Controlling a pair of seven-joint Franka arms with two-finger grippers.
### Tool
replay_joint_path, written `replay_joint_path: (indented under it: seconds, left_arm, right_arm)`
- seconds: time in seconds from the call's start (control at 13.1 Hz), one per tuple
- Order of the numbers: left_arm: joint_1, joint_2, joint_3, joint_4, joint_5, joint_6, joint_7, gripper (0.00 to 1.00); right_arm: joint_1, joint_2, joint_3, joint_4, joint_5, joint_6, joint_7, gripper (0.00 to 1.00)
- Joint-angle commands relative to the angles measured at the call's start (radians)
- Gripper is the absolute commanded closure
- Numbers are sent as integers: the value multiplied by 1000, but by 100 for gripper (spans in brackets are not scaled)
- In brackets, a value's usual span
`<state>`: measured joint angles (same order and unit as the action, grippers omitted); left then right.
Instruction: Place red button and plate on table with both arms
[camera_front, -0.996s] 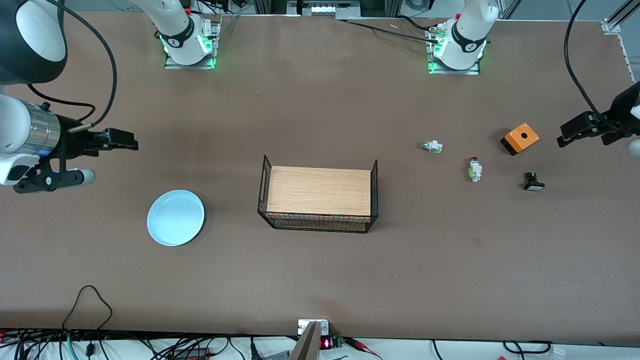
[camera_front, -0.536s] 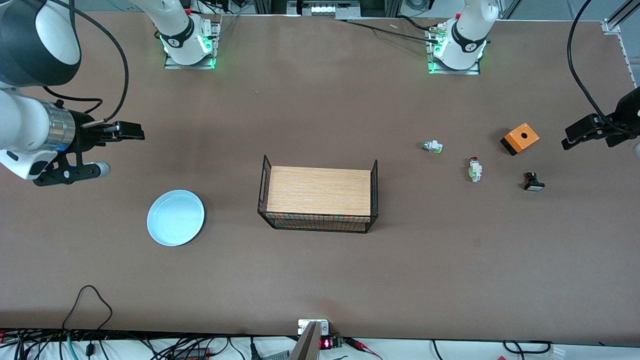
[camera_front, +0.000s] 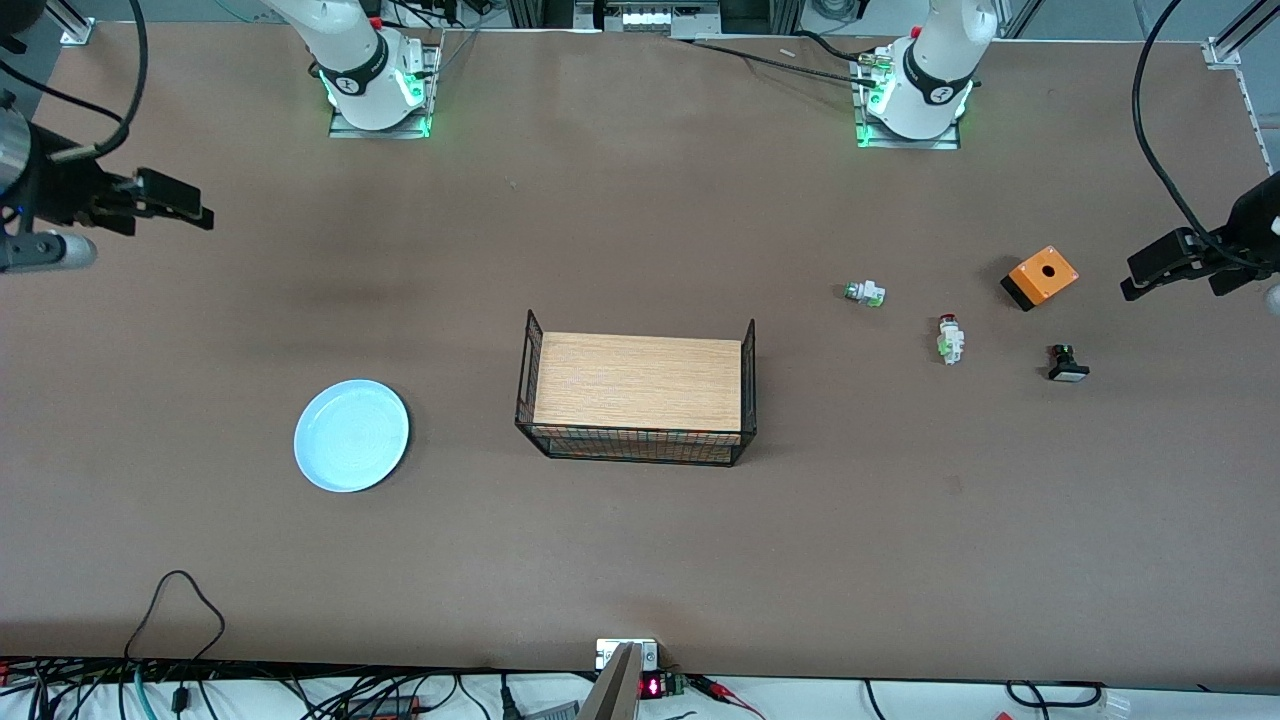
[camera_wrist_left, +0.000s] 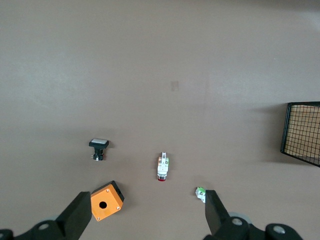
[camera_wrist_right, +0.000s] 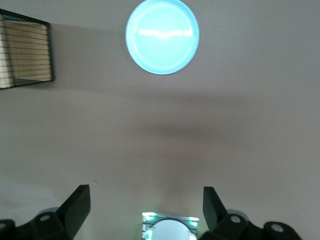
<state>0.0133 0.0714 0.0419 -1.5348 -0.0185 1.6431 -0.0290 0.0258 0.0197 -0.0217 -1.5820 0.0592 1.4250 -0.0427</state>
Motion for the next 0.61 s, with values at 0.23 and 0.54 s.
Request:
replay_joint_path:
  seconds: [0.23,0.54]
  left_arm:
    - [4,-18,-4,-8,-17,-25,9,0]
    - [4,-18,-4,-8,-18,-28,9,0]
  right_arm:
    - [-35,-60,104,-49,-48,-92,174,0]
    - [-47,-6,101,5,-47,-77,175,0]
